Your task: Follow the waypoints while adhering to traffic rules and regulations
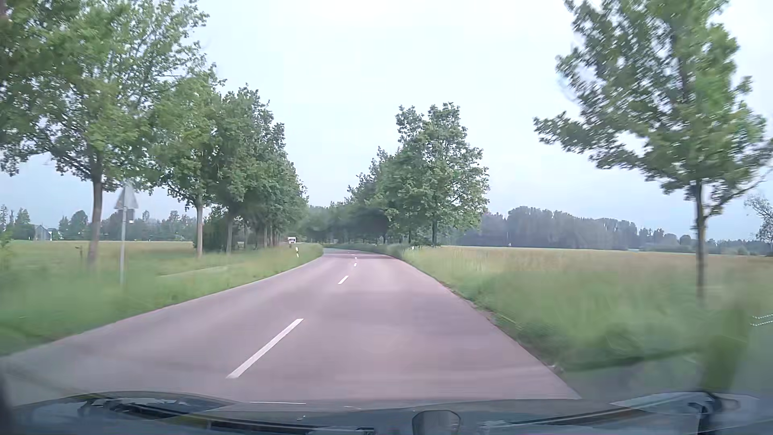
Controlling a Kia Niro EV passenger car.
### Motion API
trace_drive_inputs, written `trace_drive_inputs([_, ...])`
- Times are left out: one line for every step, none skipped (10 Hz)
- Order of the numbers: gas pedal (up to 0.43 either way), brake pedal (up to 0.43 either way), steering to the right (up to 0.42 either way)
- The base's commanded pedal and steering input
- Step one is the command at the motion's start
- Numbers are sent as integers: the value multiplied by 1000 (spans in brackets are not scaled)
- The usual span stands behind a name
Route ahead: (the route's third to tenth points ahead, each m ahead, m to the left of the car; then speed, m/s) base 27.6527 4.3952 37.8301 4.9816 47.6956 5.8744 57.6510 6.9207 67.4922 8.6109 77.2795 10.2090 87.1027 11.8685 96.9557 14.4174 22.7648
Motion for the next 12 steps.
trace_drive_inputs([280, 0, -13])
trace_drive_inputs([280, 0, -13])
trace_drive_inputs([280, 0, -13])
trace_drive_inputs([280, 0, -14])
trace_drive_inputs([280, 0, -14])
trace_drive_inputs([280, 0, -14])
trace_drive_inputs([280, 0, -14])
trace_drive_inputs([280, 0, -14])
trace_drive_inputs([280, 0, -14])
trace_drive_inputs([280, 0, -15])
trace_drive_inputs([280, 0, -16])
trace_drive_inputs([280, 0, -17])
